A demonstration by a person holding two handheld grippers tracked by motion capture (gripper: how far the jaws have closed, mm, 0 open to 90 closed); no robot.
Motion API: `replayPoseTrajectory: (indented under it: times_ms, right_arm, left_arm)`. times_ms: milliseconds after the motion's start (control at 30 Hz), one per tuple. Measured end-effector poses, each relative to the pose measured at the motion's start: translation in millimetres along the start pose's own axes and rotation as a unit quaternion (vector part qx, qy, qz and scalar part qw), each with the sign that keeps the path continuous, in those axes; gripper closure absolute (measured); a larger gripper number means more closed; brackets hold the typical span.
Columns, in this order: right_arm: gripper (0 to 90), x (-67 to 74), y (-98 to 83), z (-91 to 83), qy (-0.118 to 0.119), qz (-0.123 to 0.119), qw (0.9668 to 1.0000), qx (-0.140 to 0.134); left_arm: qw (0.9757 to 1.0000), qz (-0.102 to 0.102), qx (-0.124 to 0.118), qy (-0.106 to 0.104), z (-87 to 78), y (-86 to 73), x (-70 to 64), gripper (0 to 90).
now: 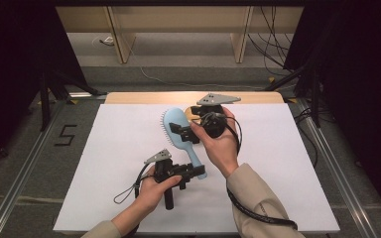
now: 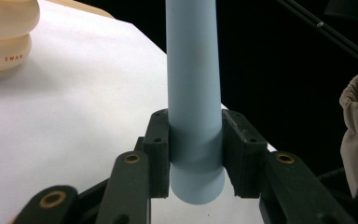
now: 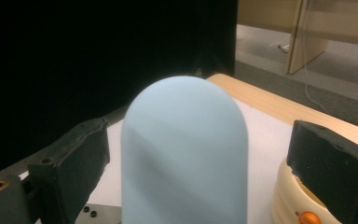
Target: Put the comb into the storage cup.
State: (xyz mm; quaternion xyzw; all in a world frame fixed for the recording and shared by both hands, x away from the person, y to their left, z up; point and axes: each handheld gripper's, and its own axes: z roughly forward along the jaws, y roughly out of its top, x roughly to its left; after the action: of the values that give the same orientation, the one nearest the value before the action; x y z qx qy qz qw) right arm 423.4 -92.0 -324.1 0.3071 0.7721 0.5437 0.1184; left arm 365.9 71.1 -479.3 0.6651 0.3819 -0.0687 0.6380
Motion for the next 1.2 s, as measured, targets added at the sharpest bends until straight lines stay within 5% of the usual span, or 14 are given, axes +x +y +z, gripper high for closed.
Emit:
replayPoseTrajectory:
  times_ms: [733,1200]
  right_arm:
    - [7.2,1.9,10.7,21.9,0.017,-0.003,0.9983,0.056]
    - [15.3,2.8,12.8,32.4,0.035,0.001,0.9964,0.078]
  left_arm:
    - [1.0,0.003,-0.001,-0.003,0.2,0.1,-1.6,64.4]
    - [1.0,0.005,0.001,-0.003,0.5,-0.6,-2.4,64.4]
